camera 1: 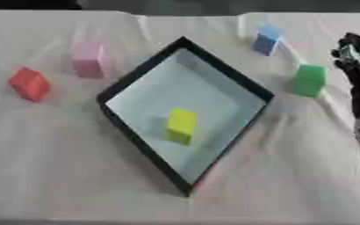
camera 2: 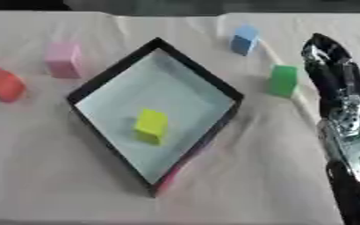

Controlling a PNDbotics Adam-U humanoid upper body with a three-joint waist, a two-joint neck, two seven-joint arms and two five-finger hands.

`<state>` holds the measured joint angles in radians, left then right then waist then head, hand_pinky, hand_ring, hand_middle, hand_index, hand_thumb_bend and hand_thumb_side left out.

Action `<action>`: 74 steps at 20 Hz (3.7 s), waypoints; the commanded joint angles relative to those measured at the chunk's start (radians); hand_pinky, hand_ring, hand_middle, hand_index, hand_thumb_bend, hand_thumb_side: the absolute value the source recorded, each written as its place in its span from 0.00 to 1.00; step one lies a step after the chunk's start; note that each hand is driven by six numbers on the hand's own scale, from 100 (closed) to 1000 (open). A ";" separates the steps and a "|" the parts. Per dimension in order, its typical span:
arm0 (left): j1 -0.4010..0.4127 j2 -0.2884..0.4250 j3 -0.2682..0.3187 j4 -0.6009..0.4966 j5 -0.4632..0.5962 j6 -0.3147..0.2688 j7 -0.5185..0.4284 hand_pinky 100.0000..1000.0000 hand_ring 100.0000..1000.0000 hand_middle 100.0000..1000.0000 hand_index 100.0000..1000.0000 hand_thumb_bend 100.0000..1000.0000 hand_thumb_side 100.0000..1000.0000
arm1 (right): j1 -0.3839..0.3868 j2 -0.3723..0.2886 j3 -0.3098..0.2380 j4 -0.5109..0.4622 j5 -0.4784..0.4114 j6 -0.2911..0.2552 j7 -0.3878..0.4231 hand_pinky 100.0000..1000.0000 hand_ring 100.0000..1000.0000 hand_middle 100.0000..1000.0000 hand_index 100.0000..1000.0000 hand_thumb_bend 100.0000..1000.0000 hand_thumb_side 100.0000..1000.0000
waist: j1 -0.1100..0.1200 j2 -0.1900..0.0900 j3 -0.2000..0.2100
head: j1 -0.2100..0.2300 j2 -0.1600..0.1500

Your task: Pick up objects on the table and place them in the box.

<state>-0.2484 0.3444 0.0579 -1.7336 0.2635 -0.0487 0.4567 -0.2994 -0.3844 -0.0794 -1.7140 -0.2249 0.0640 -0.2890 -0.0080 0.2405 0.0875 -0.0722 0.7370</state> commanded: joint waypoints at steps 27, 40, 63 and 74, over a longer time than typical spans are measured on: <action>-0.002 0.039 0.001 -0.018 -0.004 0.003 -0.003 0.78 0.73 0.76 0.81 0.21 0.63 | -0.128 -0.460 0.102 -0.010 -0.046 0.119 0.161 0.88 0.83 0.82 0.86 0.02 0.42 | -0.015 -0.030 -0.007 | 0.012 -0.009; -0.002 0.044 -0.010 -0.016 -0.009 0.006 -0.013 0.78 0.74 0.76 0.81 0.21 0.63 | -0.300 -0.765 0.284 0.093 0.206 0.131 0.758 0.88 0.87 0.85 0.90 0.32 0.36 | -0.029 -0.034 0.012 | -0.009 -0.015; -0.006 0.039 -0.021 -0.012 -0.011 0.008 -0.034 0.78 0.74 0.77 0.81 0.21 0.63 | -0.358 -0.704 0.369 0.244 0.422 0.004 0.892 0.86 0.84 0.80 0.84 0.41 0.18 | -0.028 -0.029 0.024 | -0.019 -0.019; -0.011 0.034 -0.028 -0.013 -0.008 0.011 -0.040 0.78 0.74 0.76 0.80 0.20 0.64 | -0.393 -0.604 0.416 0.356 0.543 -0.029 0.862 0.86 0.85 0.84 0.88 0.42 0.22 | -0.023 -0.021 0.028 | -0.019 -0.017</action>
<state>-0.2483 0.3624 0.0272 -1.7302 0.2556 -0.0376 0.4192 -0.6752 -0.9707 0.3436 -1.3665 0.3035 0.0409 0.5751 -0.0271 0.2405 0.1146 -0.0899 0.7271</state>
